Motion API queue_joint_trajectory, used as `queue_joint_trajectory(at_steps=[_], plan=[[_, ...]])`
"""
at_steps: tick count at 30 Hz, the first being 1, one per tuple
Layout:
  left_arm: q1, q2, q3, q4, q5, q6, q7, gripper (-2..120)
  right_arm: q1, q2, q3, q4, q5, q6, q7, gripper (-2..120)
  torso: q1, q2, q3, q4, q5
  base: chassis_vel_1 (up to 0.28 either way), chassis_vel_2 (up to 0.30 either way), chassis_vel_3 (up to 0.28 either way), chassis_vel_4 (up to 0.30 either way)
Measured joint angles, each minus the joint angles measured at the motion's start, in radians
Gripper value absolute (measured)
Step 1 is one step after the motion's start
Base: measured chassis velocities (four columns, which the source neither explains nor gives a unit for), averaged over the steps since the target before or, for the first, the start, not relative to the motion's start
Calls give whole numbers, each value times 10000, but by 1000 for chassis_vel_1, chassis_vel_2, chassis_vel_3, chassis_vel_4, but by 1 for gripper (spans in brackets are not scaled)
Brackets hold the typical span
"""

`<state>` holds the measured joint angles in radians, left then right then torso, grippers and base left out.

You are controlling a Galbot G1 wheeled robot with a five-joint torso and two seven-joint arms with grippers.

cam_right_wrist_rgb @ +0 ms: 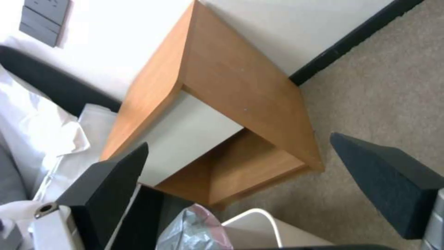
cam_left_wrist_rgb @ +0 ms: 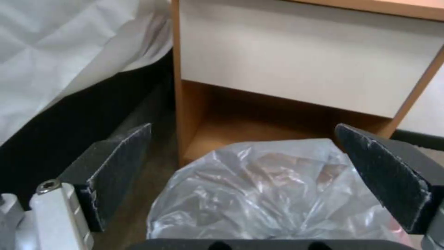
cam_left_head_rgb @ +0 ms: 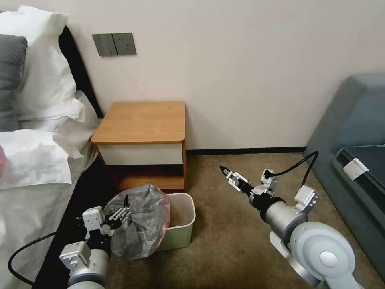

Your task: Pick up the garbage bag from the table and place it over the trash can.

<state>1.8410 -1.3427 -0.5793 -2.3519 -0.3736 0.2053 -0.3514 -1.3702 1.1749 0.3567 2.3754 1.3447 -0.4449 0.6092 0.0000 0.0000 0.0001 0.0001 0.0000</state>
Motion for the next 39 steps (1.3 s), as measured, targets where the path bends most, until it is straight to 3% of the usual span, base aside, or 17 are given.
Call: queue_joint_trajectory(at_steps=[12,17,20,22,31,35,39], plan=[[114,-66,-194,380,-964,161,207,97,-82,-13,-21,-21,-130,12,2,100,0,0,0,0,0,0,0,0,0],[129,-82,-268,512,-2059,307,254,95,-100,-7,-45,-23,-155,13,5,100,0,0,0,0,0,0,0,0,0],[106,-228,-440,921,-3319,279,139,95,-103,-11,-71,-71,-229,15,8,100,0,-1,0,-1,-1,0,0,0,0],[104,-258,-547,1028,-3390,219,110,95,-98,-13,-84,-88,-242,17,7,100,0,-1,0,0,0,0,0,0,0],[78,-197,-829,1442,-3173,50,100,69,-64,109,-384,-199,-406,53,-2,100,1,0,0,0,0,0,0,0,0],[17,-181,-759,1604,-3122,69,113,69,-60,156,-439,-235,-480,73,-13,100,0,0,0,0,0,0,0,0,0],[-62,-157,-743,1755,-3079,82,113,75,-64,165,-426,-245,-492,92,-17,100,0,0,0,0,0,0,0,0,0]])
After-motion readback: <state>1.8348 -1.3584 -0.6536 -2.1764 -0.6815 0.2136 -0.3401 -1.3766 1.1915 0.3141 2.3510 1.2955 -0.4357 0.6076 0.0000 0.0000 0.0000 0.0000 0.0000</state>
